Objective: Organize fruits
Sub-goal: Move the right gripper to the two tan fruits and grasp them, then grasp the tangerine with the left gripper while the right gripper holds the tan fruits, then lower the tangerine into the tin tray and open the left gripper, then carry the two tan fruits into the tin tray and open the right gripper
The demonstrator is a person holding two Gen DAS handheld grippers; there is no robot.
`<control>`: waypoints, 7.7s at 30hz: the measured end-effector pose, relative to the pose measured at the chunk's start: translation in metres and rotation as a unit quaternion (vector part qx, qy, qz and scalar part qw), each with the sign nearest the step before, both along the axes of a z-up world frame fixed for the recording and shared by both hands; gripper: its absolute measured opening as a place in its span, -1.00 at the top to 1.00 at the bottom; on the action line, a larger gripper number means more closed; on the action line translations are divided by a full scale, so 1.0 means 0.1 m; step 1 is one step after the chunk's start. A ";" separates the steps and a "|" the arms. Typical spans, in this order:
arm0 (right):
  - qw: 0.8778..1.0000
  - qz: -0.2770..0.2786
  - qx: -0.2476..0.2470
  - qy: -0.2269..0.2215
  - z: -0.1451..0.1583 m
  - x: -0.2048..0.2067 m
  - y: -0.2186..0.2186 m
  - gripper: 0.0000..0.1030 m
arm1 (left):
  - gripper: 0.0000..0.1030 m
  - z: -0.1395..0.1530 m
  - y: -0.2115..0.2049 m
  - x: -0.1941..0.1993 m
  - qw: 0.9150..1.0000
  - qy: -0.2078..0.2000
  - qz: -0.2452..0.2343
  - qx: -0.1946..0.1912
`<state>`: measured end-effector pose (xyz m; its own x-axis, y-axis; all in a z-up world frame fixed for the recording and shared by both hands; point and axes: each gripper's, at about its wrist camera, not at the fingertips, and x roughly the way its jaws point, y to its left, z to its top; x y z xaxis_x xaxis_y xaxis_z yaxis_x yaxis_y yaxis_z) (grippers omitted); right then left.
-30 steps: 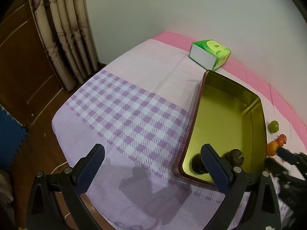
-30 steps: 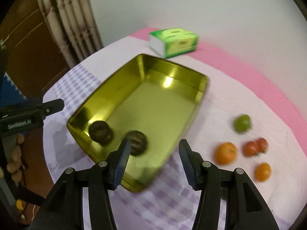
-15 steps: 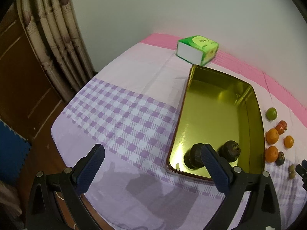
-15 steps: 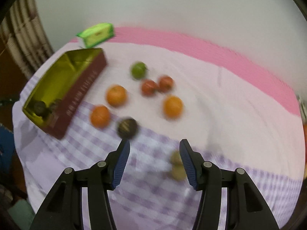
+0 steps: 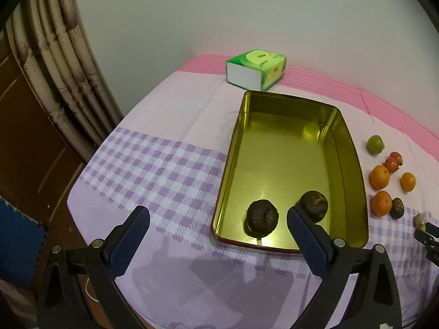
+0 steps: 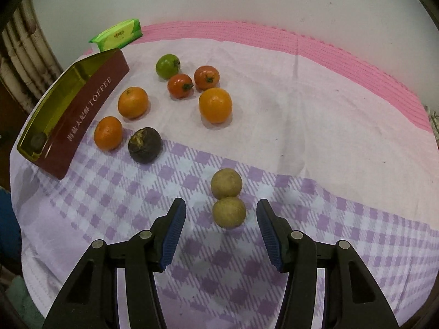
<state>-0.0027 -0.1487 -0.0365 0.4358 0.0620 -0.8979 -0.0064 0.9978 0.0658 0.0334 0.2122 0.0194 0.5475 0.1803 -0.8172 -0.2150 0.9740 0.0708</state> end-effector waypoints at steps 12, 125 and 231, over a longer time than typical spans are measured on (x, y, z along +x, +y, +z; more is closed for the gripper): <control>1.000 -0.001 0.001 -0.012 -0.10 0.05 -0.07 -0.09 | -0.92 0.03 -0.33 0.02 0.999 0.003 -0.046 -0.004; 0.994 -0.023 -0.028 -0.103 -0.15 0.58 -0.64 -0.06 | 0.37 -0.13 -0.95 0.73 0.993 0.035 -0.110 -0.027; 0.985 0.123 0.051 -0.109 0.71 0.79 1.11 0.49 | -0.98 0.07 0.30 0.02 0.998 -0.005 0.058 -0.039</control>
